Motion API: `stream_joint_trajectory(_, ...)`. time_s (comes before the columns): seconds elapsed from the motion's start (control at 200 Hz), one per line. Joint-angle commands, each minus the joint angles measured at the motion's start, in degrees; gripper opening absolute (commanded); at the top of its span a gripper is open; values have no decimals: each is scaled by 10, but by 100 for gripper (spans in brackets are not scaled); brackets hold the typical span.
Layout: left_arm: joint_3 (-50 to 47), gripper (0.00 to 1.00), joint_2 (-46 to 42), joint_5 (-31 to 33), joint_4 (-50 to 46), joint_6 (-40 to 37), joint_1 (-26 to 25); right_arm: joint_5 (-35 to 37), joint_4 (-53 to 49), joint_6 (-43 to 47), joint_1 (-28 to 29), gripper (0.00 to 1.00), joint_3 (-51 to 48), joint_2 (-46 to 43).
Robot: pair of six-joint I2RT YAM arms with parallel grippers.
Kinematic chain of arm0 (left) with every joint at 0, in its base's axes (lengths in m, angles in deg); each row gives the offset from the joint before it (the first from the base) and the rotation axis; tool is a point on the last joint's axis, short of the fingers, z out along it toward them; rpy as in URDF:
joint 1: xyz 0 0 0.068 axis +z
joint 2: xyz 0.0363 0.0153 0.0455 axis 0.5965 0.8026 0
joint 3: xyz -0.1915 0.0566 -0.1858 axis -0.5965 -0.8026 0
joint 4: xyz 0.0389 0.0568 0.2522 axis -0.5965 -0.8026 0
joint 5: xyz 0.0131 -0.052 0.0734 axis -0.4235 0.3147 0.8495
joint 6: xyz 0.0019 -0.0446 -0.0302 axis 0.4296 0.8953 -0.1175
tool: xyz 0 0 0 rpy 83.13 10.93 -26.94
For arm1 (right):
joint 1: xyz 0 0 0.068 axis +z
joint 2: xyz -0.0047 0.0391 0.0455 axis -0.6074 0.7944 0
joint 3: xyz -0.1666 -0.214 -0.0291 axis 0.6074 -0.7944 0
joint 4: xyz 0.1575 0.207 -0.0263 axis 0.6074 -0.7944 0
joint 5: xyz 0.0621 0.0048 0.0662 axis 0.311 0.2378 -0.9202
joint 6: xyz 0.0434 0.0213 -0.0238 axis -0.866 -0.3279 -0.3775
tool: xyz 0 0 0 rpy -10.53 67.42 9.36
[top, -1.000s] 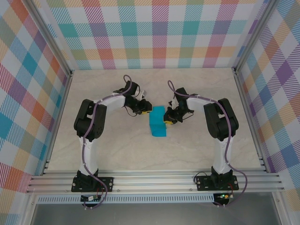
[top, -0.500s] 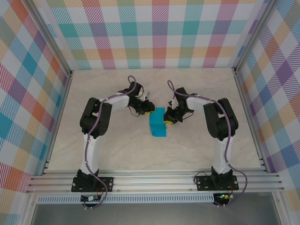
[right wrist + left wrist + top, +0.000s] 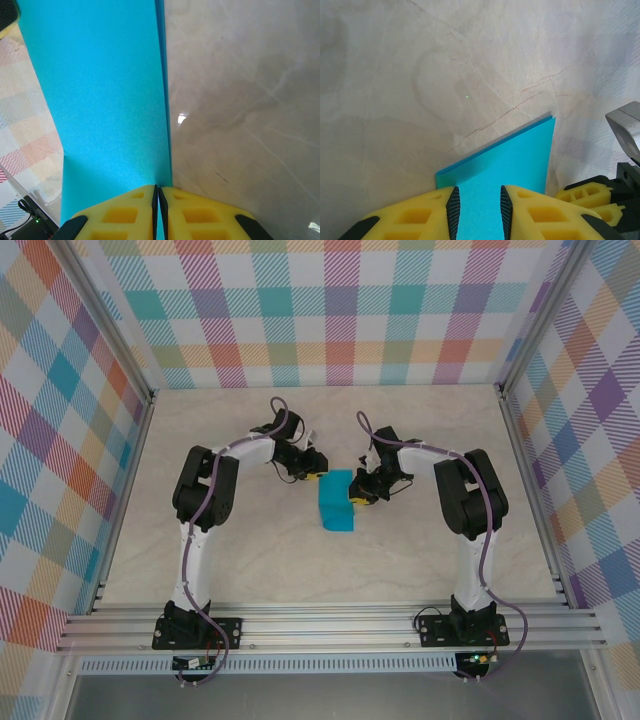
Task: Fold a paper plane with a square sheet of paper (fold left side to right side)
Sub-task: First fold the square sheet of paper in half at the center of the table, then hold the square sheet of paper at the center of the table.
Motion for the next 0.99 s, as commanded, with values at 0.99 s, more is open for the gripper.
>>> stream_joint_trajectory(0.99, -136, 35, -111, -37, 123, 29, -49, 54, -14, 1, 6, 13, -31, 49)
